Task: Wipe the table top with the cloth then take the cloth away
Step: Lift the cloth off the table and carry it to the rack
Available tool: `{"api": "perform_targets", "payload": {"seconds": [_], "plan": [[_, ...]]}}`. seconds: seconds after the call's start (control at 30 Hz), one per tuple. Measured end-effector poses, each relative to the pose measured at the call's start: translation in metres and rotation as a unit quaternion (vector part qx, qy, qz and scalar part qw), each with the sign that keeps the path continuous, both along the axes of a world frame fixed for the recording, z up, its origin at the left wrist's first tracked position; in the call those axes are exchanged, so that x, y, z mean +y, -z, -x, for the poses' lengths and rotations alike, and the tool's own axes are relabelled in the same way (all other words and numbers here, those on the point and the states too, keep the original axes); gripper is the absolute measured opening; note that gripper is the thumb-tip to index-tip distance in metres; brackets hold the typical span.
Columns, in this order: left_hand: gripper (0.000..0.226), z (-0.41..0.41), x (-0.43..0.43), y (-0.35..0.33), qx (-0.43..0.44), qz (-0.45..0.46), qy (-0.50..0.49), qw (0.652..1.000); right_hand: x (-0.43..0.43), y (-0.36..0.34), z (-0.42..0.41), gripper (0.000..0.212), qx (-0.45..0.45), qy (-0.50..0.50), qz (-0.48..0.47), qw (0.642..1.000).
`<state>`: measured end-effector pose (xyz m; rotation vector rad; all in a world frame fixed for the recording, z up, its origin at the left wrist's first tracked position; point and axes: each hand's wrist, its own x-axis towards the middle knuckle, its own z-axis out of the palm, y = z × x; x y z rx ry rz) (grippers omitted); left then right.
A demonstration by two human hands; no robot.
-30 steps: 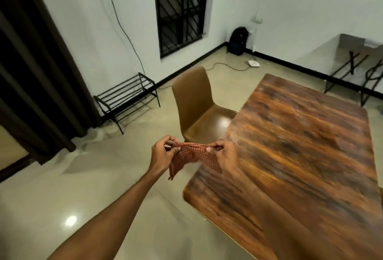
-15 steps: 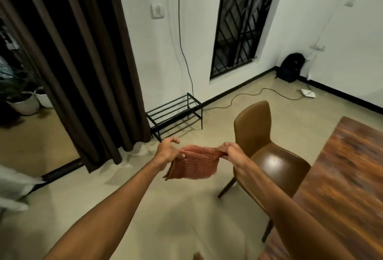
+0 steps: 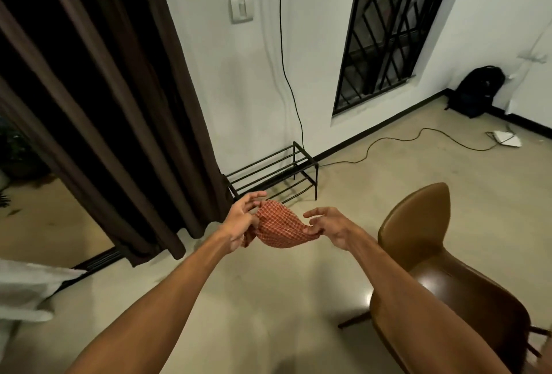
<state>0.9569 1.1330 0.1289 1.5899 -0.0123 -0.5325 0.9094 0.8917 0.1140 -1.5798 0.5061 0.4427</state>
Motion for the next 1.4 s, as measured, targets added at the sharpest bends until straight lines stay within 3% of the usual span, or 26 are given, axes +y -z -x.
{"api": "perform_targets", "payload": {"seconds": [0.13, 0.27, 0.33, 0.43, 0.5, 0.6, 0.73, 0.8, 0.83, 0.9, 1.0, 1.1, 1.2, 1.27, 1.4], "plan": [[0.083, -0.061, -0.013, 0.013, -0.027, 0.002, 0.014, 1.000, -0.016, 0.005, -0.073, 0.047, 0.094, -0.085, -0.025, 0.992], [0.081, -0.119, -0.015, 0.039, -0.012, -0.013, 0.017, 1.000, -0.021, 0.023, -0.134, 0.037, 0.118, -0.109, -0.040, 0.986], [0.070, -0.152, -0.014, 0.060, 0.023, -0.012, 0.003, 1.000, -0.021, 0.039, -0.168, 0.039, 0.103, -0.098, -0.015, 0.990], [0.034, -0.197, -0.019, 0.086, 0.116, 0.012, -0.078, 0.990, -0.019, 0.063, -0.217, 0.036, 0.064, -0.044, 0.027, 0.997], [0.017, -0.228, -0.024, 0.104, 0.160, -0.020, -0.133, 0.978, -0.018, 0.081, -0.252, 0.040, 0.037, -0.014, 0.054, 0.998], [0.021, -0.264, -0.034, 0.125, 0.242, -0.067, -0.123, 0.960, -0.020, 0.105, -0.298, 0.051, 0.029, 0.010, 0.058, 0.998], [0.014, -0.312, -0.040, 0.151, 0.321, -0.088, -0.078, 0.940, -0.035, 0.145, -0.352, 0.032, 0.052, 0.044, -0.010, 0.998], [0.021, -0.335, -0.043, 0.170, 0.332, -0.080, -0.091, 0.935, -0.045, 0.165, -0.376, 0.019, 0.049, 0.058, -0.014, 0.997], [0.033, -0.344, -0.046, 0.182, 0.330, -0.074, -0.109, 0.935, -0.049, 0.178, -0.388, 0.013, 0.046, 0.059, -0.004, 0.997], [0.060, -0.362, -0.051, 0.206, 0.298, -0.068, -0.155, 0.939, -0.056, 0.205, -0.411, 0.021, 0.029, 0.055, 0.027, 0.998], [0.071, -0.378, -0.064, 0.250, 0.237, -0.071, -0.178, 0.953, -0.064, 0.249, -0.438, 0.023, 0.001, 0.037, 0.058, 0.998], [0.066, -0.387, -0.075, 0.304, 0.216, -0.054, -0.181, 0.958, -0.068, 0.302, -0.459, 0.024, -0.035, 0.035, 0.071, 0.996], [0.039, -0.388, -0.077, 0.350, 0.190, -0.043, -0.214, 0.957, -0.068, 0.343, -0.471, 0.019, -0.057, 0.069, 0.084, 0.992], [0.026, -0.391, -0.076, 0.376, 0.152, -0.072, -0.240, 0.956, -0.067, 0.368, -0.479, 0.013, -0.067, 0.088, 0.102, 0.989], [0.020, -0.406, -0.075, 0.423, 0.042, -0.155, -0.255, 0.953, -0.063, 0.416, -0.496, 0.016, -0.098, 0.091, 0.144, 0.980]]}}
